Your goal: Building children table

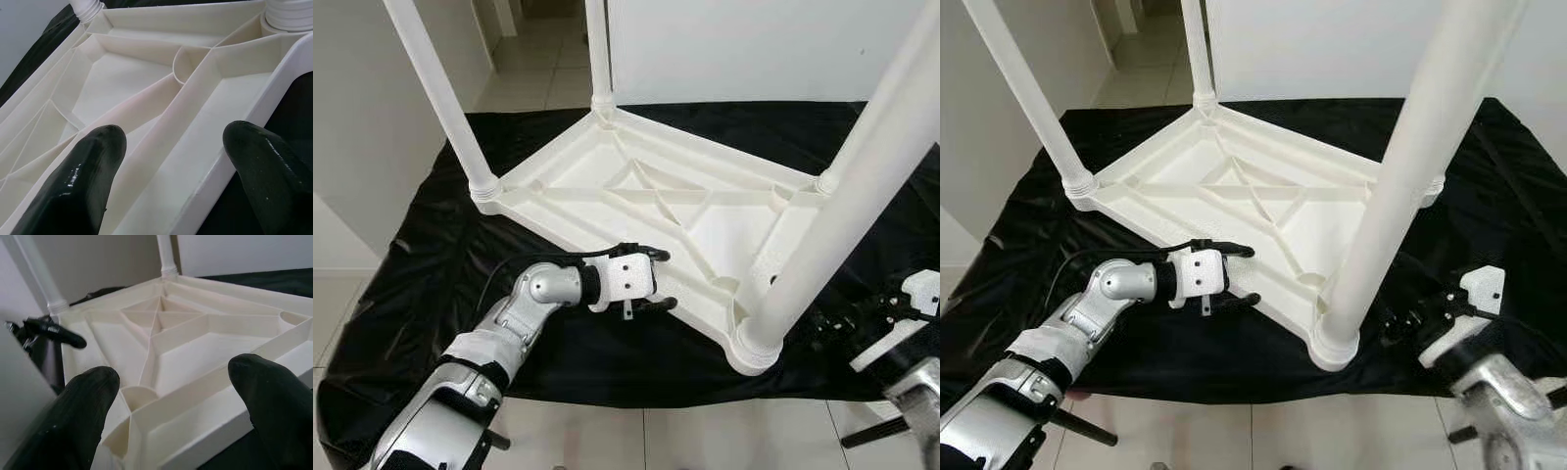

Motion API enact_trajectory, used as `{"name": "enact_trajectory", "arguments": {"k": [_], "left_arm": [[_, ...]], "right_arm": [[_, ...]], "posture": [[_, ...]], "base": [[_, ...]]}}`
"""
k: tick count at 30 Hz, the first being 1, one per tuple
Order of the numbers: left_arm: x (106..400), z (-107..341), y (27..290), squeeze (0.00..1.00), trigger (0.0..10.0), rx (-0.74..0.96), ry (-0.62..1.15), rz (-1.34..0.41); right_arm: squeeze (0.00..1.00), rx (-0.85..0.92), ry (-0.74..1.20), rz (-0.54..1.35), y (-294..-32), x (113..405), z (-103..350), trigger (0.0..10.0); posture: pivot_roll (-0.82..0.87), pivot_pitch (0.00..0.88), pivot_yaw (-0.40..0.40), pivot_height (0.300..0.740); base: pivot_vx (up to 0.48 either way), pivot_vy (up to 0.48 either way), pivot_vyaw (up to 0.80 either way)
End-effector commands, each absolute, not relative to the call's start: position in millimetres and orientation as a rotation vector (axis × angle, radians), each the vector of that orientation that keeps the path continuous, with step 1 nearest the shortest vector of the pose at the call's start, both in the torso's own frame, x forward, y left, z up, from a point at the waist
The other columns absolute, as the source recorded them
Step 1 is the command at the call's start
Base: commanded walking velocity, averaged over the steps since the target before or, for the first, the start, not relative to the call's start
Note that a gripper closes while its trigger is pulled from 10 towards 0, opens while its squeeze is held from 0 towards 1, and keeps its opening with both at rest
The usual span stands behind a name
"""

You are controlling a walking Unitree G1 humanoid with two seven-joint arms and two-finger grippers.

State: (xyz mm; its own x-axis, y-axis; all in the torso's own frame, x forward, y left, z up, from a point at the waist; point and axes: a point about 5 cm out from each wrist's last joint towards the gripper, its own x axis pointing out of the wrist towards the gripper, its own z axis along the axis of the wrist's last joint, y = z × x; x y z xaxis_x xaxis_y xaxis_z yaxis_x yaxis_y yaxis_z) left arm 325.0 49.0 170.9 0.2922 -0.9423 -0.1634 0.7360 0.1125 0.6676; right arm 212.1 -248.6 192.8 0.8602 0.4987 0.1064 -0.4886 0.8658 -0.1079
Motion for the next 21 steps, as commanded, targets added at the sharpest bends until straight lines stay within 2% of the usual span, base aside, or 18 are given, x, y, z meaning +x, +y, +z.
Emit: {"name": "enact_trajectory", "arguments": {"k": [1, 4, 5, 7, 21], "left_arm": [[325.8, 168.5, 52.0, 0.0, 10.0, 0.746, -0.321, -1.255], [326.0, 168.5, 52.2, 0.0, 10.0, 0.748, -0.321, -1.257], [326.1, 168.4, 52.3, 0.0, 10.0, 0.752, -0.319, -1.26], [326.0, 168.3, 52.8, 0.0, 10.0, 0.754, -0.317, -1.261], [326.1, 167.2, 56.1, 0.0, 10.0, 0.766, -0.308, -1.256]], "right_arm": [[0.0, -0.124, -0.064, 0.628, -247.8, 200.2, 193.3, 10.0], [0.0, -0.144, -0.01, 0.694, -247.1, 192.6, 191.3, 10.0], [0.0, -0.148, 0.065, 0.789, -244.5, 181.9, 189.2, 10.0], [0.0, -0.138, 0.095, 0.842, -241.0, 177.5, 188.4, 10.0], [0.0, -0.157, 0.156, 0.985, -233.6, 173.6, 189.7, 10.0]], "posture": [[-0.11, 0.093, 0.092, 0.74], [-0.11, 0.092, 0.095, 0.74], [-0.11, 0.093, 0.097, 0.74], [-0.11, 0.093, 0.099, 0.74], [-0.08, 0.091, 0.092, 0.74]], "base": [[0.0, 0.0, 0.0], [0.0, 0.0, 0.0], [0.0, 0.0, 0.0], [0.0, 0.0, 0.0], [0.0, 0.0, 0.0]]}}
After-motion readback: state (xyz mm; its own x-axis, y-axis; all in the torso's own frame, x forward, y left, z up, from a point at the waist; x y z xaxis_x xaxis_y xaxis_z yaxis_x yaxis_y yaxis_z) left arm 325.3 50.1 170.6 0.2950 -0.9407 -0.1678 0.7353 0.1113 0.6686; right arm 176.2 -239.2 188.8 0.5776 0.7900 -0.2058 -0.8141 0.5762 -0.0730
